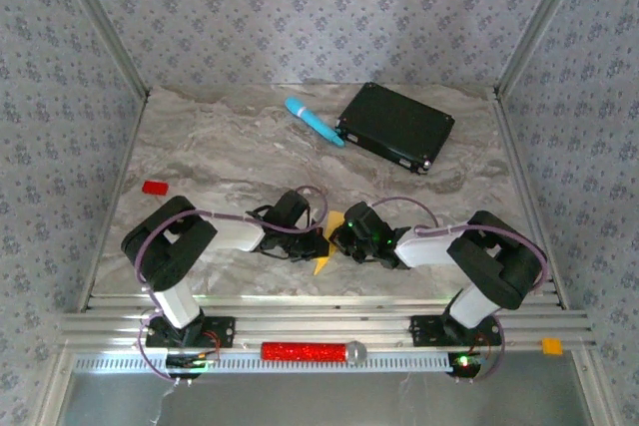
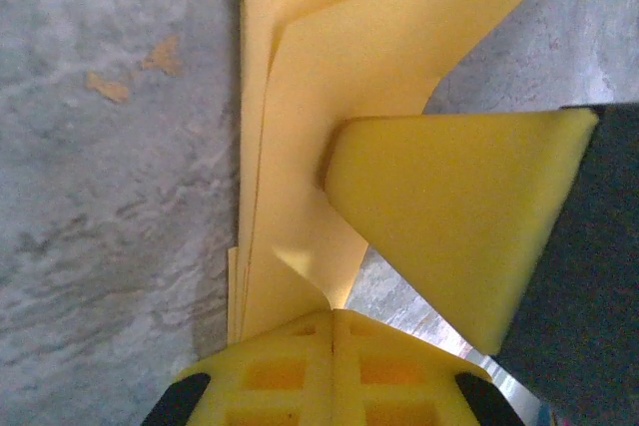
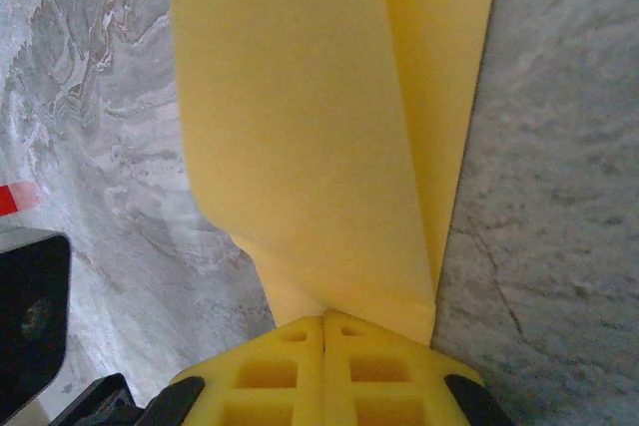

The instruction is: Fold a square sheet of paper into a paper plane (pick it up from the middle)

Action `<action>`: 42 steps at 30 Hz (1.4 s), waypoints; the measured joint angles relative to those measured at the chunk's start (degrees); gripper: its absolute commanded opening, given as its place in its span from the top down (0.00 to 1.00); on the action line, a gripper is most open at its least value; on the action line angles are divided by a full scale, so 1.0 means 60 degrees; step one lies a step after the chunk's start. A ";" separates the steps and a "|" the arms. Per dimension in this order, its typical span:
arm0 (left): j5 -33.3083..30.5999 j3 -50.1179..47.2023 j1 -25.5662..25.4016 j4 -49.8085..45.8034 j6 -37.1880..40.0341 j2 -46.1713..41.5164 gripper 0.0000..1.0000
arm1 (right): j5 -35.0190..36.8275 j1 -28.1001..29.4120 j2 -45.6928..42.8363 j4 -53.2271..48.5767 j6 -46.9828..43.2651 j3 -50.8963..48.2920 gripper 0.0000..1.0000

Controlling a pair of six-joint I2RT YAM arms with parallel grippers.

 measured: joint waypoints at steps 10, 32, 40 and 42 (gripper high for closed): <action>-0.0590 -0.0707 -0.0423 -0.0856 0.0801 -0.1118 0.99 | -0.0044 -0.0004 -0.0025 -0.0208 -0.0007 0.0044 1.00; -0.2011 -0.1537 -0.1173 -0.3300 0.1118 -0.3745 1.00 | -0.0138 -0.0022 -0.0044 -0.0149 -0.0004 0.0018 1.00; -0.1443 -0.1195 -0.0033 -0.2084 0.0718 -0.3610 0.98 | -0.0186 -0.0066 -0.0087 -0.0022 0.0000 -0.0066 1.00; -0.1162 -0.0772 -0.0033 -0.1792 0.0659 -0.2903 0.98 | -0.0197 -0.0066 -0.0087 0.0036 0.0004 -0.0095 1.00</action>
